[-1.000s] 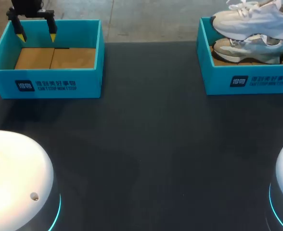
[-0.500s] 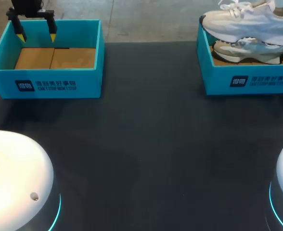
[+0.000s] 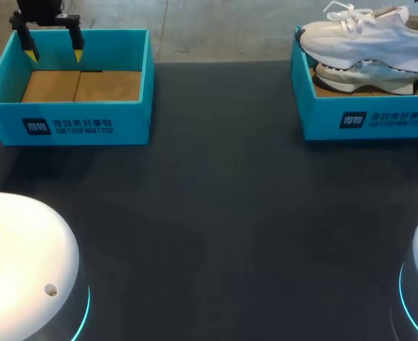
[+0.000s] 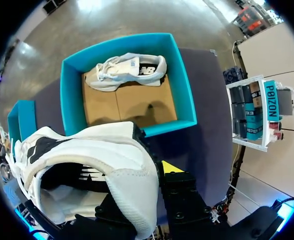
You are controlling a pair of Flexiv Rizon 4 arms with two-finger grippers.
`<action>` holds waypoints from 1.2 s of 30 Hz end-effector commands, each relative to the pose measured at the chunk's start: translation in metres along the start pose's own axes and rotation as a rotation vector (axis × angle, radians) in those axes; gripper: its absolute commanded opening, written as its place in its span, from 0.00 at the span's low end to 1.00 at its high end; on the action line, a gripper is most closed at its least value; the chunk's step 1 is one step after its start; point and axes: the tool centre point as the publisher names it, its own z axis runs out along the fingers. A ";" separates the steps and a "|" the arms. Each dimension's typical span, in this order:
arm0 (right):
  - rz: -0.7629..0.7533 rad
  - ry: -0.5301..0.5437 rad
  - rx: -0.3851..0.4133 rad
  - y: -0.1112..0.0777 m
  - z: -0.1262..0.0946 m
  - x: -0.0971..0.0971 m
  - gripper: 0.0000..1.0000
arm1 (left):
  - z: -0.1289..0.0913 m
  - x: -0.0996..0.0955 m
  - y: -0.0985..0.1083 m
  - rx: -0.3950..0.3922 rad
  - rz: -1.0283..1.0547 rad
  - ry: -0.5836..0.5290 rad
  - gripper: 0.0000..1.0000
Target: Take the shoe out of the shoebox, open the shoe tongue, remove and reinsert the insole, then place the shoe into the shoebox
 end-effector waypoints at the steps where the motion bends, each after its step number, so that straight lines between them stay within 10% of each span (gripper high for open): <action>1: 0.001 0.002 -0.003 -0.006 0.001 0.004 0.00 | 0.000 0.000 0.000 0.000 0.000 0.000 1.00; 18: 0.055 0.016 -0.012 -0.113 0.034 0.077 0.00 | 0.000 0.000 0.000 0.000 0.000 0.000 1.00; 36: 0.007 0.029 -0.008 -0.177 0.076 0.154 0.00 | 0.000 0.000 0.000 0.000 0.000 0.000 1.00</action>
